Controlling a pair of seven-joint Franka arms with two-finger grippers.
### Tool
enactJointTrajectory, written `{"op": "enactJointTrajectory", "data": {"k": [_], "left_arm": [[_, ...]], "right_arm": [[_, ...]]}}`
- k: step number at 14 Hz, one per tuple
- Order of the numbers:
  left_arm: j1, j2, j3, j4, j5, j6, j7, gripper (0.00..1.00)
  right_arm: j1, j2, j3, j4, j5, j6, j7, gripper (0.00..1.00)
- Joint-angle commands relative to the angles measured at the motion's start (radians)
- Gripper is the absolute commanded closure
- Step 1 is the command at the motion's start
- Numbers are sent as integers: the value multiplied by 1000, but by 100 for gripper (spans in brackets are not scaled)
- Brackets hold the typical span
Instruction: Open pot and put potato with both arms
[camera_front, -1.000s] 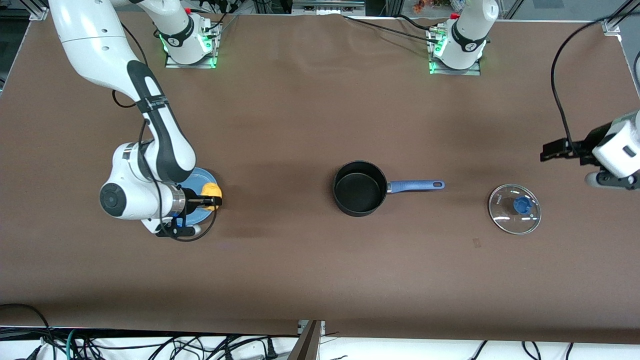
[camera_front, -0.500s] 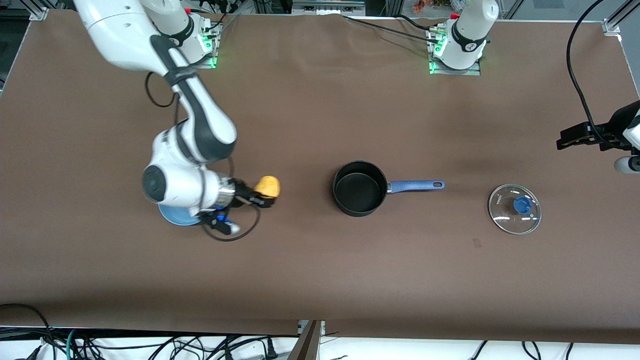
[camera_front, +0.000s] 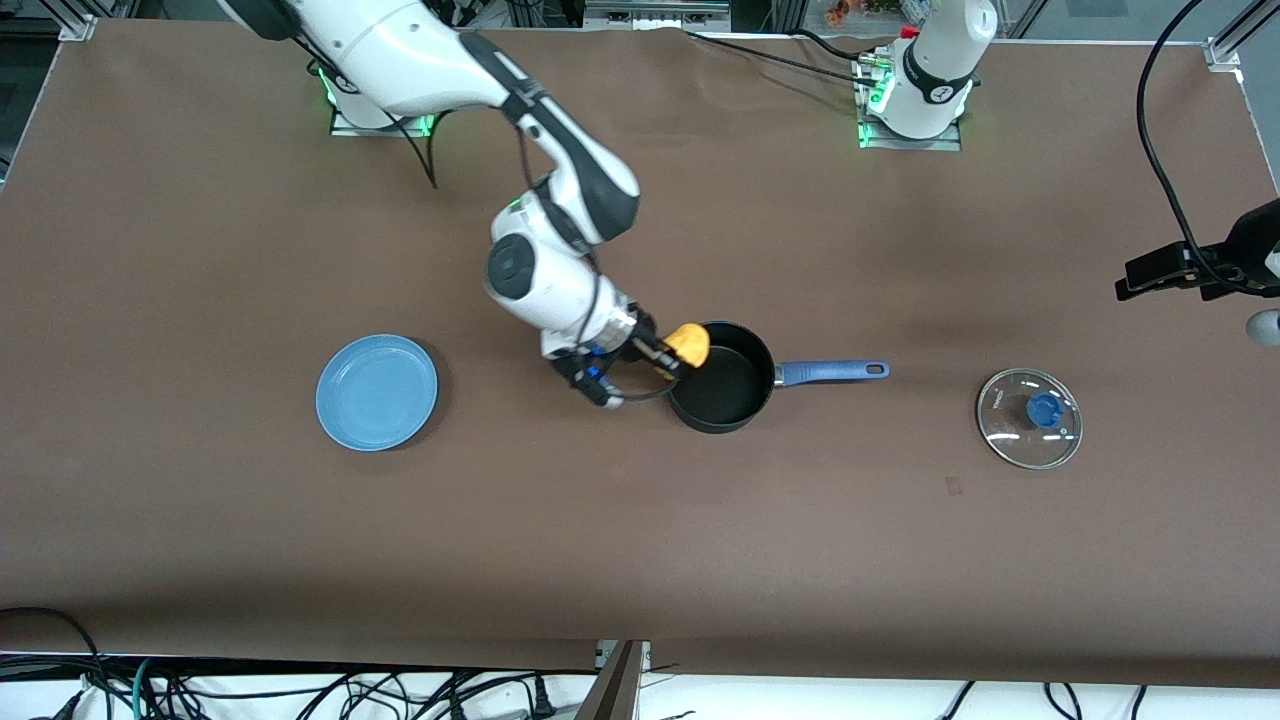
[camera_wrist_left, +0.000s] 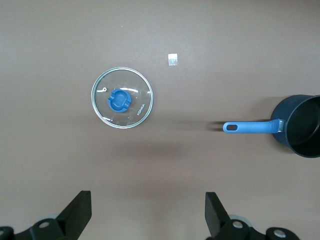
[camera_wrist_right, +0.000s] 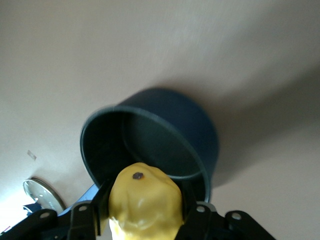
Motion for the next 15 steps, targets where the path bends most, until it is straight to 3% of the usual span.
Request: {"op": "enactJointTrajectory", "data": {"k": [1,5,9,11,15], "left_arm": [[8,1,-21,13,6,-23,-6,0],[10,1,-33,12,17,-23,-6,0],[4,5,-33,-2,35,-36,16,0],[-4,4,-35,-4,38,-36,13,0],[-10,4,-35,-5,37,-36,5,0]], "right_arm": [[27,11,-26,45,-13,23,57,0],[-5,-48,-57,44,-51,-63,49,0],[-5,-208,-198,-74,-160,-248,-20,0],[-7,-311,-273,-177,-157,-262,-205,0],[-13,-454,-432,-205,-157,-558,-478,0]]}}
